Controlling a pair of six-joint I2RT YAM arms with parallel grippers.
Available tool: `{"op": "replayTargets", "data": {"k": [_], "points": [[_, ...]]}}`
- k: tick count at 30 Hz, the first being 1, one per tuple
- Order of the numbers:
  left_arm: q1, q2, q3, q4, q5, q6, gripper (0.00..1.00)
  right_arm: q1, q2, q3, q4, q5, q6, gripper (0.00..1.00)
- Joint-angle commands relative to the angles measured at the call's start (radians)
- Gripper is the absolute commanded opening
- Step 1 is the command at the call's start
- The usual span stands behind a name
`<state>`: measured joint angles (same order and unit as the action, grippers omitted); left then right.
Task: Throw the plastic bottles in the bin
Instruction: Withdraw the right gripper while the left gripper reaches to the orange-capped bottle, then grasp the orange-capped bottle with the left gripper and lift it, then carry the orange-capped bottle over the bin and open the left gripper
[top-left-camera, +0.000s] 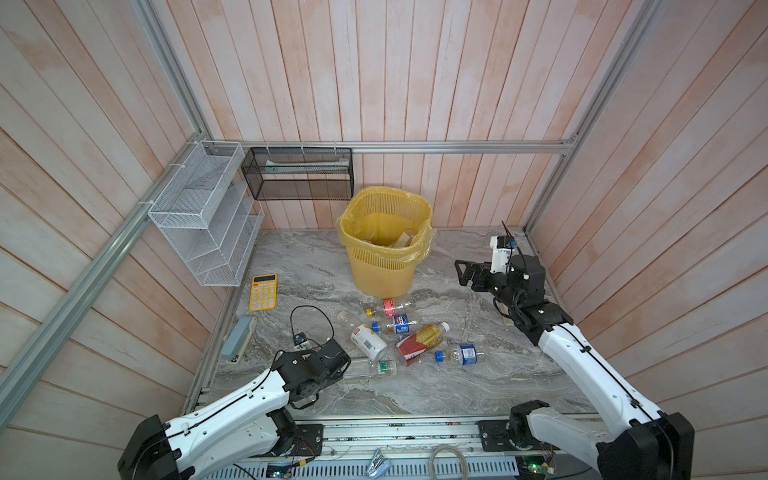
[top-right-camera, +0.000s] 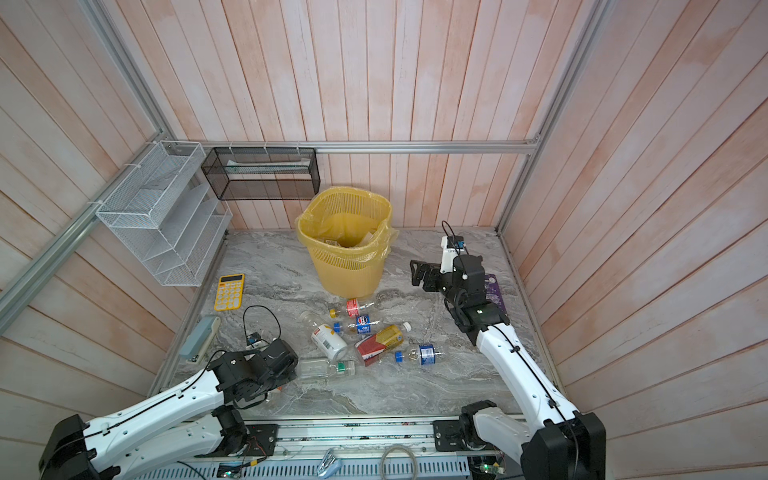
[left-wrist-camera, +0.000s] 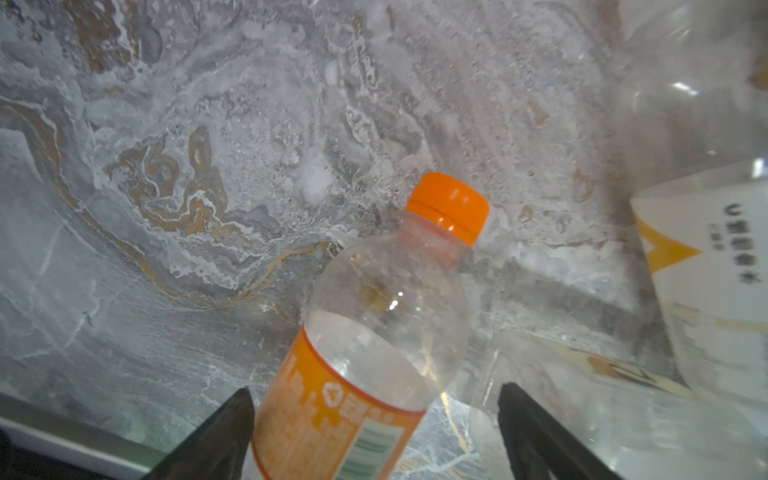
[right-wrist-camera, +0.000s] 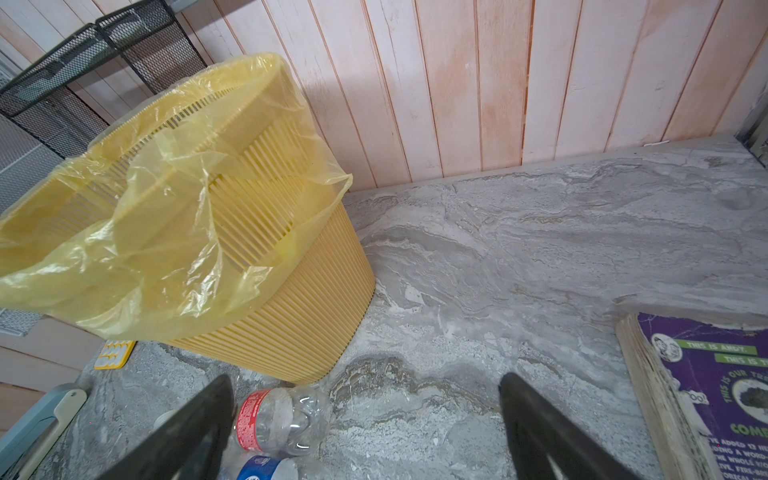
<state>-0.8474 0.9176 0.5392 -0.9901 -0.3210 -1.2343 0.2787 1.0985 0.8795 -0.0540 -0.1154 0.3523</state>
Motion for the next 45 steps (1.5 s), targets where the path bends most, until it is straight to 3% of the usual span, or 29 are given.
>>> {"op": "replayTargets", "data": {"k": [1, 5, 12, 17, 24, 27, 30, 34, 37, 39, 42, 45], "points": [[-0.002, 0.003, -0.022, 0.059, 0.021, -0.009, 0.91, -0.006, 0.008, -0.004, 0.017, -0.02, 0.02, 0.99], [-0.003, 0.048, -0.048, 0.114, 0.034, 0.007, 0.89, -0.005, 0.004, -0.01, 0.017, -0.015, 0.024, 0.99], [0.019, 0.079, -0.099, 0.222, 0.059, 0.043, 0.77, -0.007, 0.001, -0.004, 0.005, -0.002, 0.019, 0.99], [0.072, 0.047, -0.104, 0.242, 0.074, 0.093, 0.58, -0.006, 0.005, 0.006, -0.003, -0.005, 0.022, 0.99], [0.078, -0.099, 0.009, 0.175, -0.055, 0.099, 0.53, -0.007, -0.033, -0.026, -0.015, 0.054, 0.02, 0.99], [0.083, -0.15, 0.158, 0.139, -0.2, 0.198, 0.53, -0.008, -0.055, -0.046, -0.015, 0.086, 0.019, 0.99], [0.103, -0.185, 0.325, 0.193, -0.368, 0.392, 0.55, -0.011, -0.08, -0.051, -0.013, 0.1, 0.013, 0.99], [0.128, -0.195, 0.468, 0.599, -0.459, 0.787, 0.55, -0.015, -0.13, -0.072, 0.005, 0.121, 0.013, 0.99], [0.13, -0.14, 0.5, 0.988, -0.395, 1.028, 0.55, -0.016, -0.165, -0.089, 0.005, 0.125, 0.02, 0.99], [0.132, -0.048, 0.557, 1.115, -0.314, 1.107, 0.55, -0.018, -0.181, -0.098, -0.011, 0.129, 0.024, 0.99], [0.144, 0.147, 0.716, 1.096, -0.166, 1.142, 0.58, -0.018, -0.199, -0.102, -0.038, 0.136, 0.027, 0.99], [0.194, 0.374, 0.917, 0.921, 0.044, 1.081, 0.64, -0.018, -0.214, -0.099, -0.059, 0.141, 0.024, 0.99]]}}
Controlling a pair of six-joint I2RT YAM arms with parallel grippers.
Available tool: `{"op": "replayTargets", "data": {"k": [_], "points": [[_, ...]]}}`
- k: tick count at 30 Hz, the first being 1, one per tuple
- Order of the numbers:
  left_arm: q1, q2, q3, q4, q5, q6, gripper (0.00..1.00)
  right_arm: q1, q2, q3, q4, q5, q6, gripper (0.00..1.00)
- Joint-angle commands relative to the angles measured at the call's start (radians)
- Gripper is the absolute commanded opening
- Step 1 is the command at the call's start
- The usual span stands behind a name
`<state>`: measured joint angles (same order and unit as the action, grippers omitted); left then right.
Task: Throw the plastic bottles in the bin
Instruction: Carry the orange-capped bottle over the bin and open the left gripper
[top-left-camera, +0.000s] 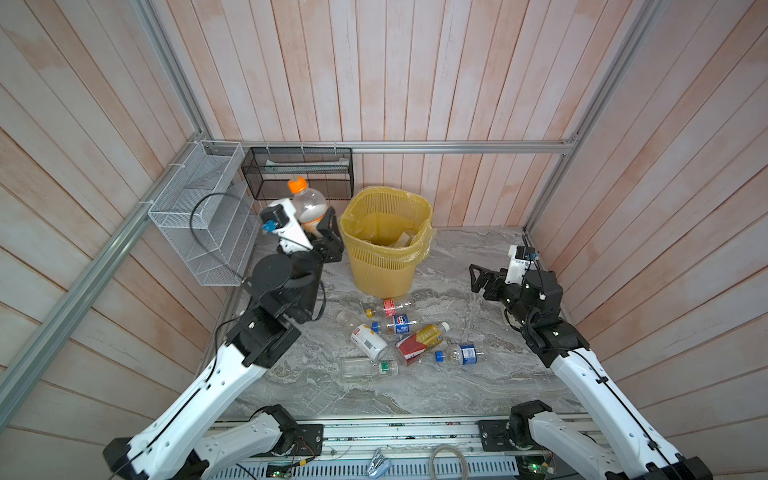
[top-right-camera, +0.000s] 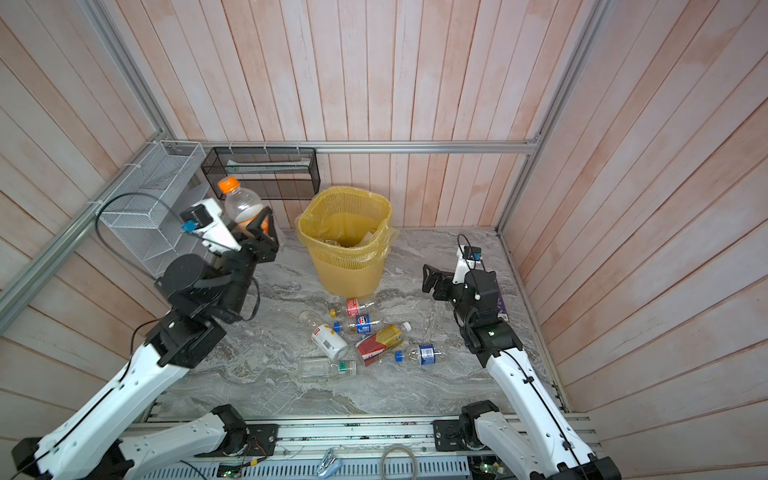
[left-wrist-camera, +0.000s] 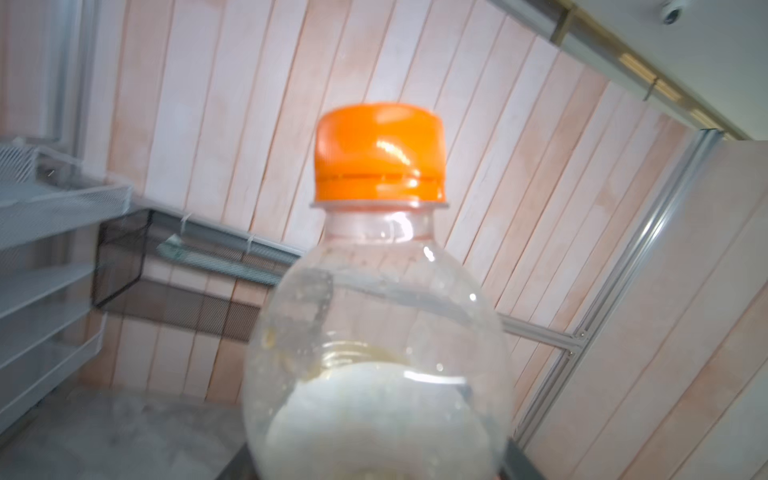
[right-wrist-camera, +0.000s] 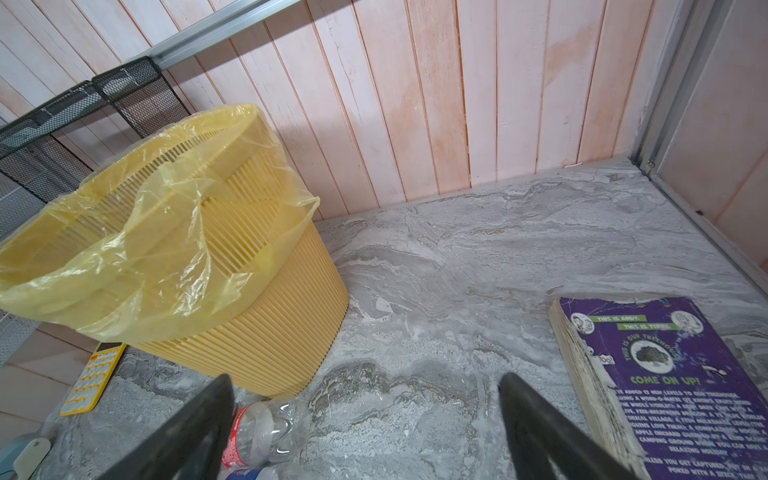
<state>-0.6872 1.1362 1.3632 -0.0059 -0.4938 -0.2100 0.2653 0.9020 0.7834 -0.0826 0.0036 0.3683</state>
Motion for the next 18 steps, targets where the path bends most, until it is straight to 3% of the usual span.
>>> {"op": "replayTargets", "data": {"k": [1, 3, 6, 12, 18], "points": [[0.063, 0.239, 0.164, -0.151, 0.293, 0.014, 0.68, -0.005, -0.019, 0.005, -0.039, 0.026, 0.004, 0.99], [0.129, 0.392, 0.327, -0.344, 0.452, -0.068, 0.76, -0.004, -0.023, 0.026, -0.057, 0.031, -0.007, 0.99], [0.154, 0.515, 0.473, -0.521, 0.481, -0.092, 0.99, -0.006, -0.038, 0.059, -0.093, 0.047, -0.023, 0.99], [0.156, 0.347, 0.258, -0.285, 0.418, -0.076, 1.0, -0.005, -0.064, 0.058, -0.138, 0.072, 0.007, 0.99], [0.157, 0.277, 0.216, -0.309, 0.367, -0.06, 1.0, -0.006, -0.071, 0.021, -0.161, 0.067, 0.068, 0.99]]}}
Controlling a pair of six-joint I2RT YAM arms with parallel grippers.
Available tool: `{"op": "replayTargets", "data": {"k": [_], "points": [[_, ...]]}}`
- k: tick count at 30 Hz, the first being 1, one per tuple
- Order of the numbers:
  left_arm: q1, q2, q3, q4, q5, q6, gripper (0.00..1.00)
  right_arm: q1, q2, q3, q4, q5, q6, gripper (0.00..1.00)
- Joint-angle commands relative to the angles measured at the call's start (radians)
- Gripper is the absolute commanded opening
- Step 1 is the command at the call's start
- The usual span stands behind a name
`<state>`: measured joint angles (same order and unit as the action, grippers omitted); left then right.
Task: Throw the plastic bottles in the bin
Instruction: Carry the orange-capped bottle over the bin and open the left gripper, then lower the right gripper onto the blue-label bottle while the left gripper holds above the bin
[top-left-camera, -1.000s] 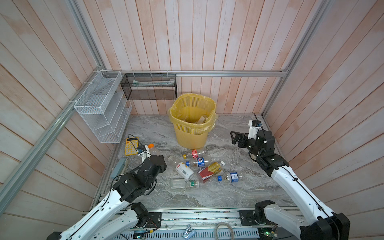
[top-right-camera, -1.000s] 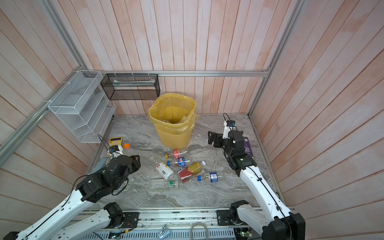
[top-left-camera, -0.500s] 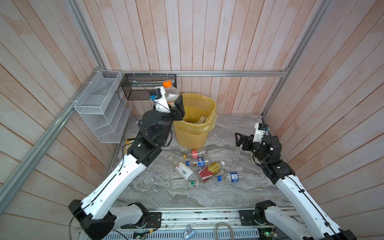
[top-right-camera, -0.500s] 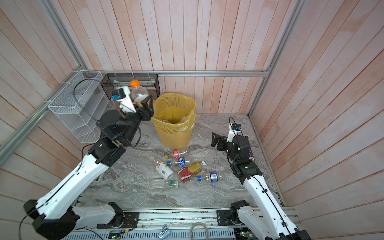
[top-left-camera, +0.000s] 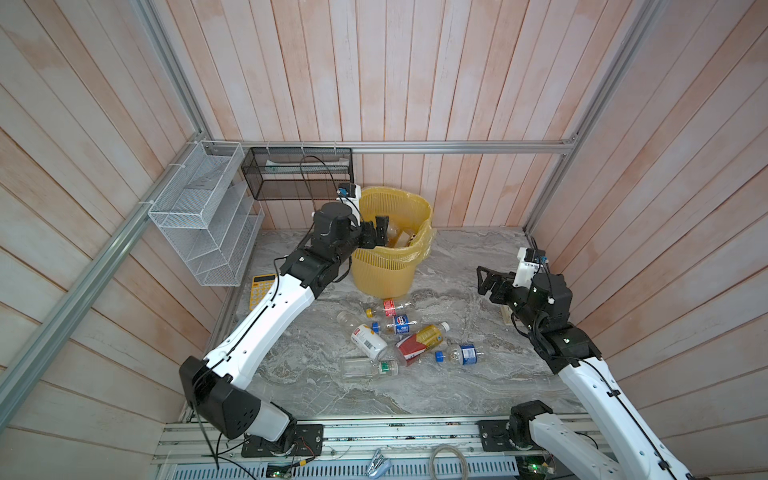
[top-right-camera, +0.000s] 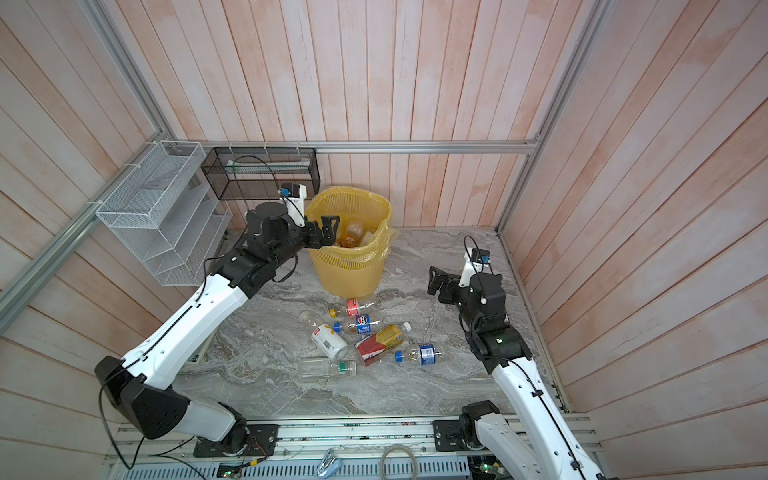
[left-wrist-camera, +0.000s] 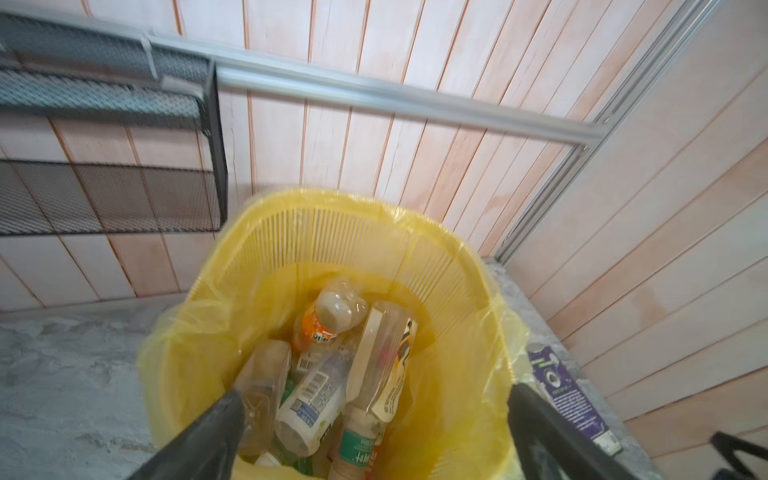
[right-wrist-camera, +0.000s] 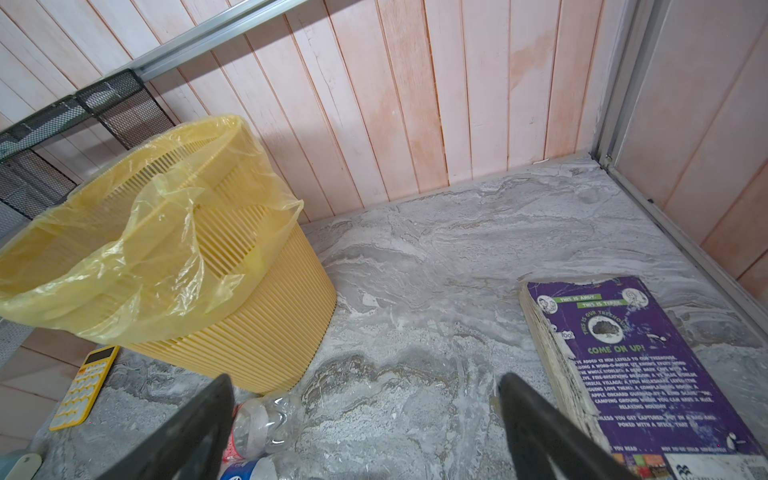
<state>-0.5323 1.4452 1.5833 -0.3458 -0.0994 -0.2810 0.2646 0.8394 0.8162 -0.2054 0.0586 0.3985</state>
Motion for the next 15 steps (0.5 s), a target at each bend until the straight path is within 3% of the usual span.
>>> {"op": "replayTargets", "data": {"k": [1, 6, 15], "points": [[0.002, -0.043, -0.02, 0.038, -0.027, 0.012, 1.0, -0.005, -0.011, -0.013, -0.045, 0.013, 0.044, 0.99], [0.002, -0.091, -0.099, 0.081, -0.009, 0.007, 1.0, -0.005, -0.02, -0.016, -0.114, 0.028, 0.104, 0.99], [0.002, -0.2, -0.287, 0.145, -0.043, 0.056, 1.0, -0.003, -0.144, -0.23, -0.211, -0.059, 0.458, 1.0]]}}
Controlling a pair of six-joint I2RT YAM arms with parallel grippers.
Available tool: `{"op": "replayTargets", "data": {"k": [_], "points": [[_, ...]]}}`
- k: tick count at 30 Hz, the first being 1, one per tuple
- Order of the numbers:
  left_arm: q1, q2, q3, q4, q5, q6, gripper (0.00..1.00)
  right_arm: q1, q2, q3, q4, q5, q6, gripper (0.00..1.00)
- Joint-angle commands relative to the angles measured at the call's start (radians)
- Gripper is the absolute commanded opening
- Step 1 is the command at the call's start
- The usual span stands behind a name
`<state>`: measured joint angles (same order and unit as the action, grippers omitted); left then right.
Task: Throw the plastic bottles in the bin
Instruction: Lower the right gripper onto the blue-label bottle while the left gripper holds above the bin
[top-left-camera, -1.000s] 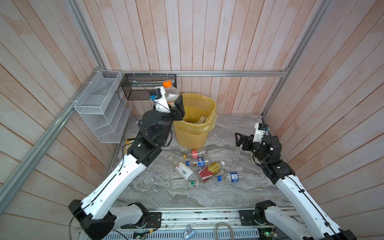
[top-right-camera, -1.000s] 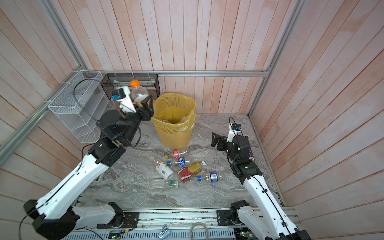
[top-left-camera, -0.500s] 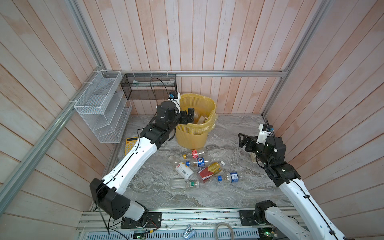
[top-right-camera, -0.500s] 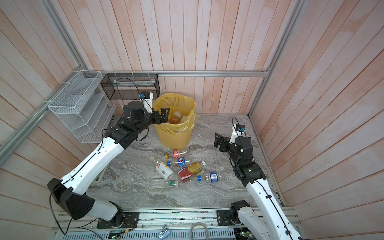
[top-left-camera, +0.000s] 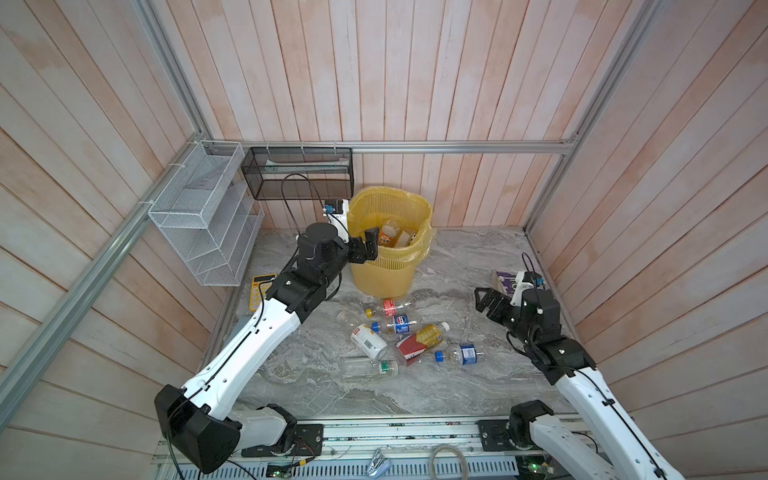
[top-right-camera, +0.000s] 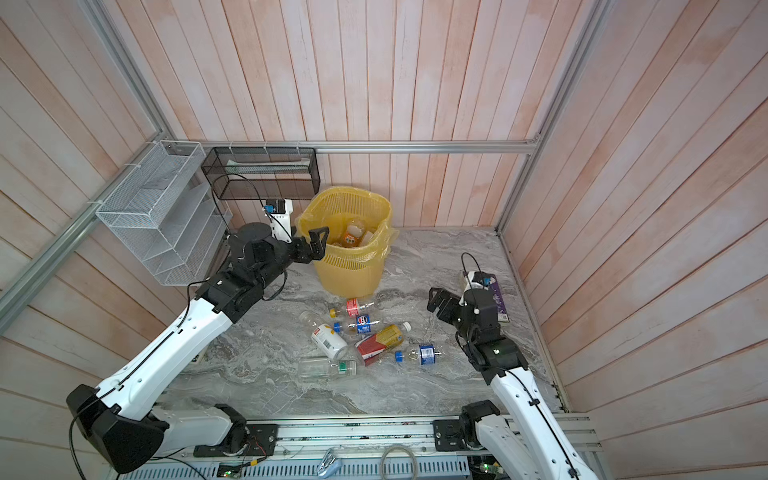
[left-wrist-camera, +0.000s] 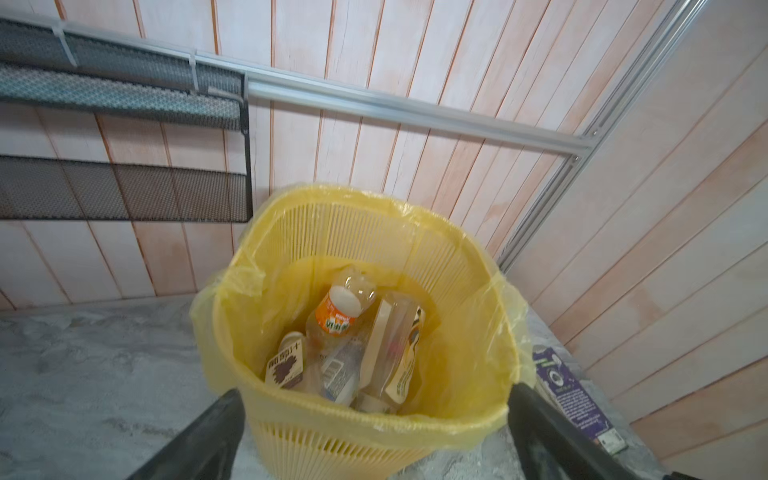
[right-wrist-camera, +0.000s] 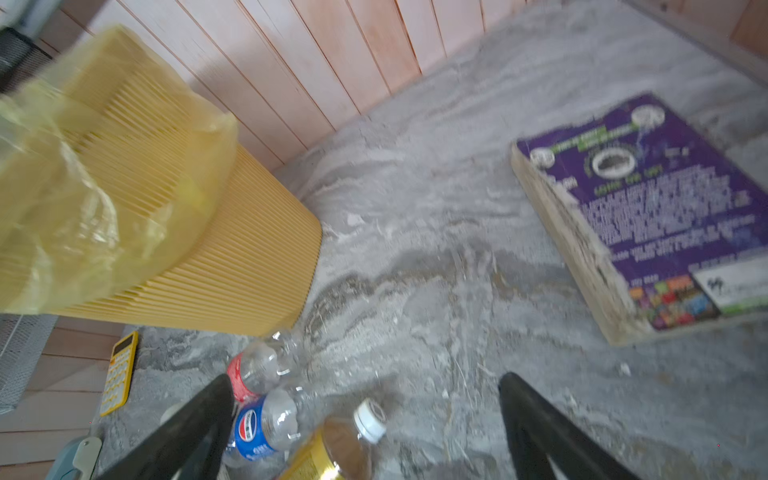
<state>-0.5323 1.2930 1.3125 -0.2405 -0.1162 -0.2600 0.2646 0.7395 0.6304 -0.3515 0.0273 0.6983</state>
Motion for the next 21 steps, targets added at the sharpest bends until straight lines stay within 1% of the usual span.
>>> {"op": "replayTargets", "data": {"k": [1, 6, 10, 12, 17, 18, 19, 21], "points": [[0.002, -0.055, -0.026, 0.03, -0.033, 0.042, 1.0, -0.002, -0.069, -0.065, -0.079, -0.03, 0.193, 1.0], [0.002, -0.093, -0.099, 0.03, -0.057, 0.055, 1.0, 0.012, -0.168, -0.154, -0.148, -0.053, 0.332, 0.99], [0.002, -0.117, -0.15, 0.041, -0.071, 0.062, 1.0, 0.04, -0.219, -0.247, -0.138, -0.092, 0.428, 0.97], [0.002, -0.12, -0.159, 0.037, -0.08, 0.066, 1.0, 0.067, -0.233, -0.276, -0.142, -0.092, 0.471, 0.97], [0.004, -0.125, -0.179, 0.026, -0.079, 0.067, 1.0, 0.144, -0.251, -0.303, -0.169, -0.06, 0.538, 0.96], [0.004, -0.127, -0.185, 0.027, -0.079, 0.066, 1.0, 0.144, -0.246, -0.313, -0.158, -0.06, 0.548, 0.96], [0.003, -0.128, -0.193, 0.031, -0.081, 0.063, 1.0, 0.179, -0.237, -0.326, -0.131, -0.061, 0.557, 0.96], [0.004, -0.131, -0.204, 0.036, -0.083, 0.055, 1.0, 0.189, -0.208, -0.348, -0.071, -0.071, 0.572, 0.96]]}}
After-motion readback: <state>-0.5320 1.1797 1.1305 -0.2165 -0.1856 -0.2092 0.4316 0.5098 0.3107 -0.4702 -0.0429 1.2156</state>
